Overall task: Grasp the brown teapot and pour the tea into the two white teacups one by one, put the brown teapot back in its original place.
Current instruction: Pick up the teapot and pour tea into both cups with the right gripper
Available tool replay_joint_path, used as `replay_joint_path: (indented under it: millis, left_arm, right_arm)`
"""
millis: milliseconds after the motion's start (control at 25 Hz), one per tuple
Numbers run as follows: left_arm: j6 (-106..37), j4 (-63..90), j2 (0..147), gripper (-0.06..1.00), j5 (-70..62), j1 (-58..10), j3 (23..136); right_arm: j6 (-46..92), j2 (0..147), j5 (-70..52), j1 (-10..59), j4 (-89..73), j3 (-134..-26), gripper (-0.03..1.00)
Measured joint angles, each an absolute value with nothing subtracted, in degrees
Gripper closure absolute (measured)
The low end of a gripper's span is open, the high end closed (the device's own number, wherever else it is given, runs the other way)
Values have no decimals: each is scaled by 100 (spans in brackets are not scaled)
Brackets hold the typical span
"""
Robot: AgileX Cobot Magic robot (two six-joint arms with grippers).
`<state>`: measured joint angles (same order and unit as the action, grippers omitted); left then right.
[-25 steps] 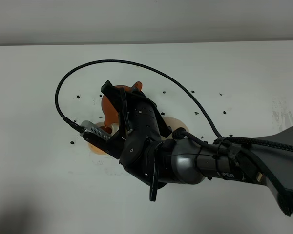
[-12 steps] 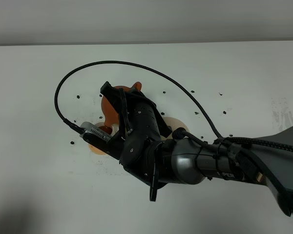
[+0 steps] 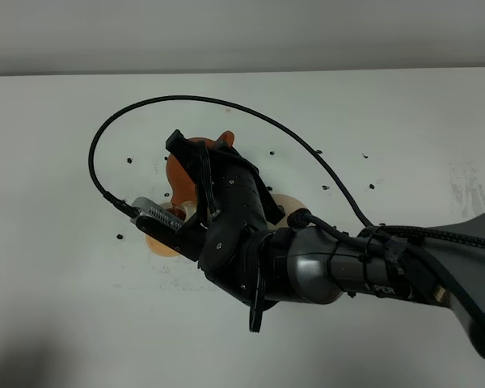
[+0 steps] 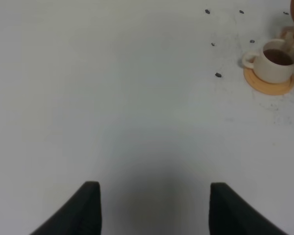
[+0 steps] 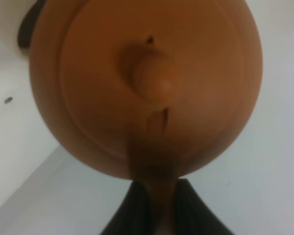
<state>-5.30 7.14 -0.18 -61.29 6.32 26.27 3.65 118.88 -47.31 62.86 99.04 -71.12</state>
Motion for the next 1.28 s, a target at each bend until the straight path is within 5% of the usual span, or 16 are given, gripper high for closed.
replay_joint_path:
  millis: [1280]
  left_arm:
    - [-535,714,-18,43,-6129,632,2627]
  right_arm:
    - [382,11888,-4685,6351,9910,-7112,85]
